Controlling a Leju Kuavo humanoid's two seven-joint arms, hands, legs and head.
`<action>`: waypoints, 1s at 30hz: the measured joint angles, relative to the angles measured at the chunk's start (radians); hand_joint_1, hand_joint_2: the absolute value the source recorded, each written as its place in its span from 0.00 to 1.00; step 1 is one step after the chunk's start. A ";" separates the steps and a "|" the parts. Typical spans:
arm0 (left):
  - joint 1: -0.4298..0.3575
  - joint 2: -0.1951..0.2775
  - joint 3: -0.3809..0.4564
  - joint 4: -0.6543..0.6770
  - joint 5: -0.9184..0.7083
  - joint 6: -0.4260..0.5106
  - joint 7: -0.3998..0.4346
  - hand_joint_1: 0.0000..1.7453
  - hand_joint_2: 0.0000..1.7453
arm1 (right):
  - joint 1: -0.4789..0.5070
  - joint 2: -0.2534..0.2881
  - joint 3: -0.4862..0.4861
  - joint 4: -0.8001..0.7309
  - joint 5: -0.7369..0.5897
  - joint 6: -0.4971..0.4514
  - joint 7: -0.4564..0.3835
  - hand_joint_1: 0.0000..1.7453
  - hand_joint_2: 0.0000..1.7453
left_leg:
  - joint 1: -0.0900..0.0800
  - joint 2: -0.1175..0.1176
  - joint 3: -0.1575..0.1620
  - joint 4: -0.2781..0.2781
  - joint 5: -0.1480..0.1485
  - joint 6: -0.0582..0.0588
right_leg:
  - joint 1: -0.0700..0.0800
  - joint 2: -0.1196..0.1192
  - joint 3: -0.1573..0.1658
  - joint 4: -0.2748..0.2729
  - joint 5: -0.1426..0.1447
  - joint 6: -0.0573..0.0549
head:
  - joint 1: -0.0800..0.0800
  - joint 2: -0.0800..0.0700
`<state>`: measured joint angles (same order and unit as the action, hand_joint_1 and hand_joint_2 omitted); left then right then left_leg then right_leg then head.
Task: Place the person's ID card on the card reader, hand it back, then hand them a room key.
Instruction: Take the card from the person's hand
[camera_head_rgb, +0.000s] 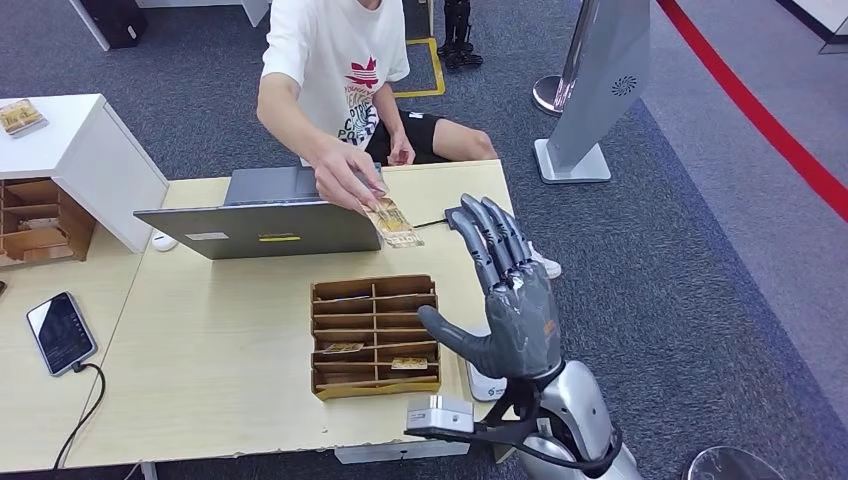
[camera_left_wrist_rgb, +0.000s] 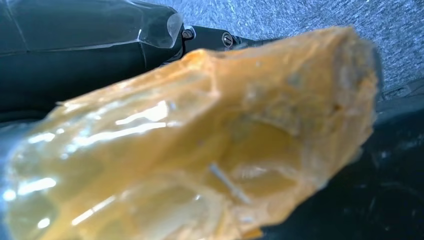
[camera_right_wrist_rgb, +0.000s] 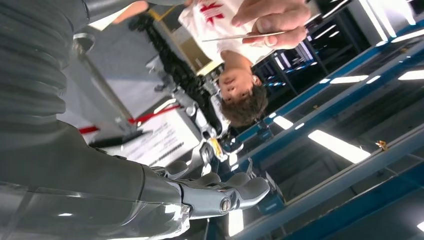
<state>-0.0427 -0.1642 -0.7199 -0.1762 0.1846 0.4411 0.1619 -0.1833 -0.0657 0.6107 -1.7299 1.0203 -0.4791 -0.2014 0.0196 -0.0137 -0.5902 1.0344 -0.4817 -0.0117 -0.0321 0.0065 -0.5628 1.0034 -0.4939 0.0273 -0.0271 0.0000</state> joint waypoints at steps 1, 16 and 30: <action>-0.001 0.000 -0.004 0.000 -0.006 -0.003 0.003 0.00 0.00 | -0.014 0.001 0.005 0.013 0.025 -0.001 0.013 0.00 1.00 | 0.000 0.000 0.000 0.000 0.000 0.000 | 0.000 0.000 0.000 0.000 0.000 0.000 | 0.000 0.000; -0.011 0.008 -0.056 0.000 -0.047 -0.027 0.026 0.00 0.00 | -0.191 0.052 0.039 0.182 0.086 0.030 0.082 0.00 1.00 | 0.000 0.000 0.000 0.000 0.001 0.000 | 0.000 0.000 0.000 0.000 0.000 0.000 | 0.000 0.000; -0.030 0.008 -0.082 0.000 -0.077 -0.051 0.073 0.00 0.00 | -0.281 0.125 0.041 0.258 0.053 0.100 0.117 0.00 1.00 | 0.000 0.000 0.000 0.000 0.001 -0.001 | 0.000 0.000 0.000 0.001 0.001 -0.001 | 0.000 0.000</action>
<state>-0.0725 -0.1564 -0.8019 -0.1762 0.1074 0.3898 0.2346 -0.4638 0.0594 0.6514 -1.4719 1.0733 -0.3790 -0.0839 0.0199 -0.0140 -0.5897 1.0344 -0.4806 -0.0123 -0.0319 0.0063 -0.5627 1.0039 -0.4931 0.0264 -0.0270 0.0000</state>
